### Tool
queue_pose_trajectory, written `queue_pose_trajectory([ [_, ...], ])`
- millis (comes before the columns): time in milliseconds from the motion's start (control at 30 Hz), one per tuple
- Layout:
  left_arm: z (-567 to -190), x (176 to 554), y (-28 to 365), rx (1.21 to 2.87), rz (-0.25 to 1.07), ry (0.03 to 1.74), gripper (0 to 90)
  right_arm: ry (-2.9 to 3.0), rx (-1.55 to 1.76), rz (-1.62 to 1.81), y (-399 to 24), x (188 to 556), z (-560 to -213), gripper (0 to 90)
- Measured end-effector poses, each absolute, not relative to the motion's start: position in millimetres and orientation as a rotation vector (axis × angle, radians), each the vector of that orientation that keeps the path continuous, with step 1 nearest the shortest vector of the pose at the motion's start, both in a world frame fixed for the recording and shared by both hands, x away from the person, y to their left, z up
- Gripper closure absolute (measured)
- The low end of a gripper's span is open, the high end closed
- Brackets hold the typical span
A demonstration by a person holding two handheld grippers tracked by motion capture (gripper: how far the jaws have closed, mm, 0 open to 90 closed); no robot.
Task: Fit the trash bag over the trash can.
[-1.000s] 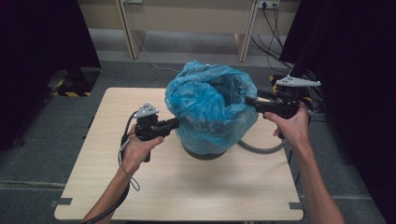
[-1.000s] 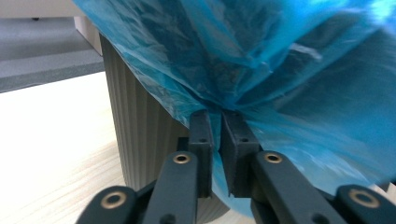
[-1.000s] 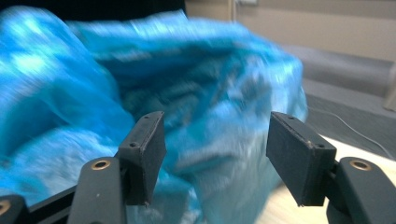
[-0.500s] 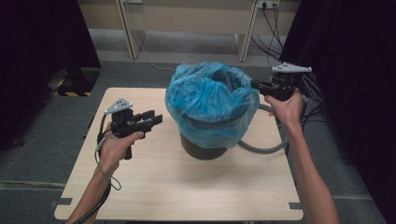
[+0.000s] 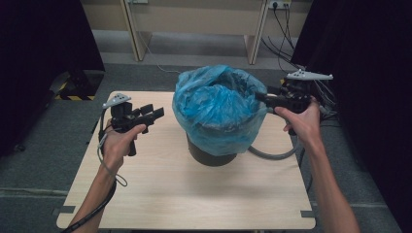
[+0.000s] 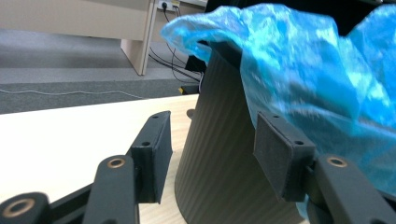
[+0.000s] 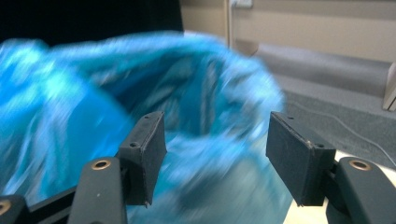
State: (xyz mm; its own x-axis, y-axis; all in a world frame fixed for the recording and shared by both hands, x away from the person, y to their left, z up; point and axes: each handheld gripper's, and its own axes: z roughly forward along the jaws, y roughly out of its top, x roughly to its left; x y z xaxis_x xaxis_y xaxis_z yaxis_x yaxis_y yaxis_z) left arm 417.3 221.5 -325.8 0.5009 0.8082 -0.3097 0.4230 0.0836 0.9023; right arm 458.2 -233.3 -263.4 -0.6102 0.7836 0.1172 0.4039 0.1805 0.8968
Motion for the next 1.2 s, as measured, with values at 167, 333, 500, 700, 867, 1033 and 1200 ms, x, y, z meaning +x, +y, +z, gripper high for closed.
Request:
queue_pose_trajectory([
  [167, -321.8, 423.0, 219.2, 1.517, 0.394, 1.120, 43.7, 2.136, 1.105, 1.311, -229.1, 461.6, -273.7, 46.2],
  [333, -316.0, 428.3, 215.9, 1.492, 0.389, 1.123, 42.1, 2.102, 1.135, 1.302, -228.3, 484.9, -276.4, 49.5],
  [500, -308.9, 439.7, 216.2, 1.439, 0.389, 1.156, 39.7, 2.050, 1.174, 1.317, -226.7, 518.8, -275.6, 47.0],
  [700, -304.6, 456.1, 205.5, 1.382, 0.314, 1.185, 34.6, 2.043, 1.178, 1.336, -225.5, 524.6, -273.7, 46.0],
  [867, -306.2, 464.7, 189.3, 1.391, 0.252, 1.175, 36.8, 2.047, 1.172, 1.341, -226.6, 521.3, -274.1, 45.6],
  [1033, -311.1, 463.9, 179.8, 1.406, 0.229, 1.137, 65.2, 2.048, 1.169, 1.349, -227.9, 518.9, -274.2, 45.6],
  [1200, -302.1, 454.4, 182.8, 1.429, 0.275, 1.116, 89.3, 2.050, 1.167, 1.354, -228.3, 517.3, -274.7, 45.5],
])
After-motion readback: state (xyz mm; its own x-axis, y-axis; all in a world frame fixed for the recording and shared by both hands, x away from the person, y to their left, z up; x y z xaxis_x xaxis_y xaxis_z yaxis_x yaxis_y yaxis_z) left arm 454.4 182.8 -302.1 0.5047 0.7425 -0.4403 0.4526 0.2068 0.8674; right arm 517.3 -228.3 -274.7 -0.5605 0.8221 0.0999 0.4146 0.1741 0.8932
